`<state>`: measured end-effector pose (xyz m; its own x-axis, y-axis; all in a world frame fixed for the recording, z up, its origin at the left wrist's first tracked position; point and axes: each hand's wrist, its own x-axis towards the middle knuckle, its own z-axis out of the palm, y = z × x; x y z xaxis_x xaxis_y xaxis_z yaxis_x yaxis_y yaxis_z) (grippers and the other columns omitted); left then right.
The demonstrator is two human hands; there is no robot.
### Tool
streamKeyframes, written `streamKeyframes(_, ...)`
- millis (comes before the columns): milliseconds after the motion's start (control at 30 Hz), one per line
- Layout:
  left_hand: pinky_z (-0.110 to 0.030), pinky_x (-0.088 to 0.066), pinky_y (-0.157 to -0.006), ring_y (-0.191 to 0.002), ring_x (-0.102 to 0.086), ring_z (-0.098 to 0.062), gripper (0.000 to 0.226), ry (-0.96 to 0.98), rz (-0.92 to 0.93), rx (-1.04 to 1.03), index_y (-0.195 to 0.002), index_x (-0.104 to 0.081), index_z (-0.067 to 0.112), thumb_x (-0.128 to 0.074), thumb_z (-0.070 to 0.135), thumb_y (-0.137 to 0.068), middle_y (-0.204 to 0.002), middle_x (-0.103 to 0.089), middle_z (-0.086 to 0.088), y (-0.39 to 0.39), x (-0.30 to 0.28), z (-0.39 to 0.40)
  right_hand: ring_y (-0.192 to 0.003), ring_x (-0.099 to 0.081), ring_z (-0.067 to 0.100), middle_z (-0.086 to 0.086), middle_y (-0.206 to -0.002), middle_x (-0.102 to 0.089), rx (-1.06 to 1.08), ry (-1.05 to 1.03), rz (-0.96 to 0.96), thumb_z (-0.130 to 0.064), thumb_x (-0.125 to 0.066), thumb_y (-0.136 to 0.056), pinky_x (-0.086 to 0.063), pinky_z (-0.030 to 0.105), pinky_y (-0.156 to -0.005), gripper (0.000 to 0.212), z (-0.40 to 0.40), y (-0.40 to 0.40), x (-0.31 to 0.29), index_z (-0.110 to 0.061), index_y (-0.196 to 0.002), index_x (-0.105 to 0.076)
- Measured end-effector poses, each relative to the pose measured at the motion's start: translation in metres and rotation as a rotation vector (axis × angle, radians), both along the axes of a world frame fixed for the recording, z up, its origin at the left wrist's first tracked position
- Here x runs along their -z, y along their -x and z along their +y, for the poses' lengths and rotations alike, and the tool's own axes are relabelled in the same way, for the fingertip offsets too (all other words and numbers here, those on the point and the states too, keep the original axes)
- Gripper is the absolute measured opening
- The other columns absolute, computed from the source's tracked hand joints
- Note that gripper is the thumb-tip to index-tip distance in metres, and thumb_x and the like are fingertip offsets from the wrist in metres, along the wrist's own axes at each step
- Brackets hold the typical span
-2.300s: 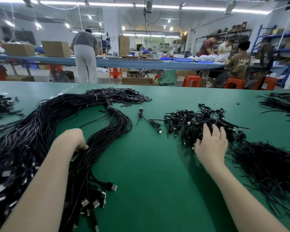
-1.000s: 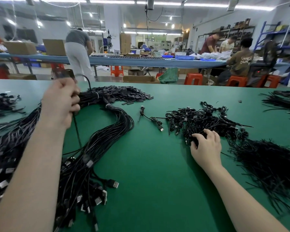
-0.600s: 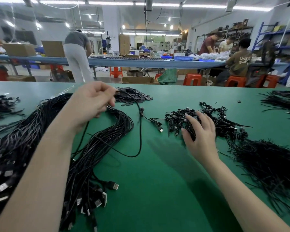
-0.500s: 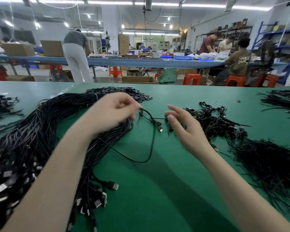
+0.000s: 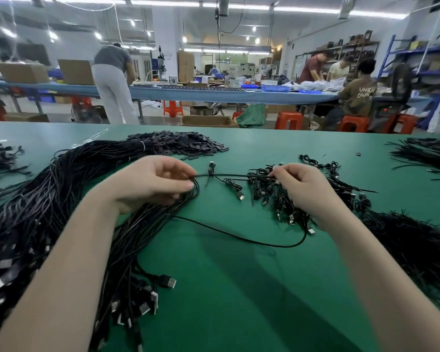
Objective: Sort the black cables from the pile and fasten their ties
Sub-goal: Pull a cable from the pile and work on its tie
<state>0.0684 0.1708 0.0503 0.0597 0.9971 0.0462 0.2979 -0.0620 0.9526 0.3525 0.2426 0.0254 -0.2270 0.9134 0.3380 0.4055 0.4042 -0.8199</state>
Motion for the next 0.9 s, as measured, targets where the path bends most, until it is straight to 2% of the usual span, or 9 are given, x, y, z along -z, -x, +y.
streamKeyframes(133,-0.016,-0.052,-0.051,-0.056,-0.062,-0.003,0.001,-0.053,-0.88,-0.119,-0.072,-0.074,0.015,-0.074,0.016,-0.073,-0.073,-0.067,0.002,0.005,-0.004,0.007,-0.047,-0.027,0.012,-0.011,-0.052,-0.033,-0.25,0.172,-0.01,-0.05,-0.054,-0.09,-0.025,0.023,-0.044,0.028,-0.011,0.009,-0.001,-0.031,-0.083,-0.073)
streamKeyframes(200,-0.016,-0.052,-0.057,-0.061,-0.06,-0.004,0.01,-0.057,-1.015,-0.115,-0.074,-0.072,0.015,-0.073,0.025,-0.076,-0.074,-0.064,0.004,-0.004,-0.001,0.012,-0.046,-0.026,0.009,-0.013,-0.052,-0.034,-0.403,0.23,-0.034,-0.047,-0.055,-0.091,-0.024,0.021,-0.043,0.027,-0.019,0.017,0.002,-0.029,-0.082,-0.072)
streamKeyframes(367,-0.023,-0.054,-0.06,-0.065,-0.062,-0.012,0.033,-0.033,-0.919,-0.038,-0.077,-0.066,0.019,-0.047,0.037,-0.098,-0.072,-0.063,0.003,-0.03,-0.003,0.015,-0.048,-0.022,0.011,-0.008,-0.056,-0.03,-0.608,0.29,-0.017,-0.044,-0.054,-0.094,-0.023,0.019,-0.043,0.027,-0.03,0.035,0.009,-0.026,-0.082,-0.071)
streamKeyframes(467,-0.021,-0.053,-0.057,-0.059,-0.06,-0.008,0.037,-0.107,-0.962,-0.057,-0.073,-0.058,0.02,-0.042,0.041,-0.1,-0.064,-0.059,0.007,-0.028,-0.011,0.007,-0.048,-0.025,0.011,-0.01,-0.055,-0.033,-0.666,0.38,-0.137,-0.047,-0.053,-0.094,-0.024,0.019,-0.044,0.03,-0.029,0.033,0.017,-0.024,-0.085,-0.072)
streamKeyframes(567,-0.017,-0.042,-0.049,-0.045,-0.05,-0.003,0.047,-0.066,-0.953,0.251,-0.059,-0.057,0.024,-0.044,0.047,-0.097,-0.047,-0.049,0.009,-0.02,-0.019,-0.005,-0.046,-0.024,0.012,-0.008,-0.052,-0.031,-0.492,0.438,-0.216,-0.048,-0.054,-0.093,-0.024,0.024,-0.047,0.037,-0.024,0.03,0.022,-0.018,-0.076,-0.068)
streamKeyframes(667,-0.016,-0.037,-0.042,-0.041,-0.054,-0.009,0.046,0.087,-0.335,0.452,-0.063,-0.069,0.019,-0.054,0.056,-0.087,-0.048,-0.058,0.002,-0.025,-0.012,-0.012,-0.044,-0.027,0.011,-0.006,-0.052,-0.031,-0.203,0.288,-0.144,-0.05,-0.058,-0.088,-0.025,0.024,-0.045,0.042,-0.02,0.026,0.012,-0.014,-0.068,-0.056)
streamKeyframes(733,-0.016,-0.047,-0.05,-0.062,-0.069,-0.015,0.052,0.206,0.069,0.424,-0.083,-0.077,0.018,-0.047,0.06,-0.086,-0.075,-0.074,-0.006,-0.039,-0.002,-0.008,-0.044,-0.028,0.011,-0.006,-0.051,-0.033,-0.214,0.239,0.048,-0.047,-0.056,-0.091,-0.025,0.022,-0.044,0.041,-0.024,0.025,-0.001,-0.016,-0.065,-0.052)
streamKeyframes(767,-0.017,-0.05,-0.059,-0.077,-0.072,-0.014,0.053,0.208,0.117,0.349,-0.092,-0.077,0.017,-0.042,0.058,-0.091,-0.088,-0.076,-0.005,-0.047,0.002,-0.004,-0.043,-0.028,0.011,-0.008,-0.05,-0.033,-0.264,0.22,0.113,-0.045,-0.054,-0.093,-0.025,0.022,-0.044,0.04,-0.029,0.025,-0.007,-0.017,-0.064,-0.052)
streamKeyframes(900,-0.021,-0.052,-0.081,-0.098,-0.068,-0.005,0.041,-0.012,-0.202,-0.03,-0.106,-0.066,0.02,-0.034,0.044,-0.101,-0.107,-0.073,0.005,-0.063,0.006,0.01,-0.045,-0.034,0.009,-0.011,-0.053,-0.038,-0.544,0.232,0.139,-0.032,-0.04,-0.102,-0.033,0.02,-0.045,0.031,-0.047,0.039,-0.009,-0.014,-0.093,-0.062)
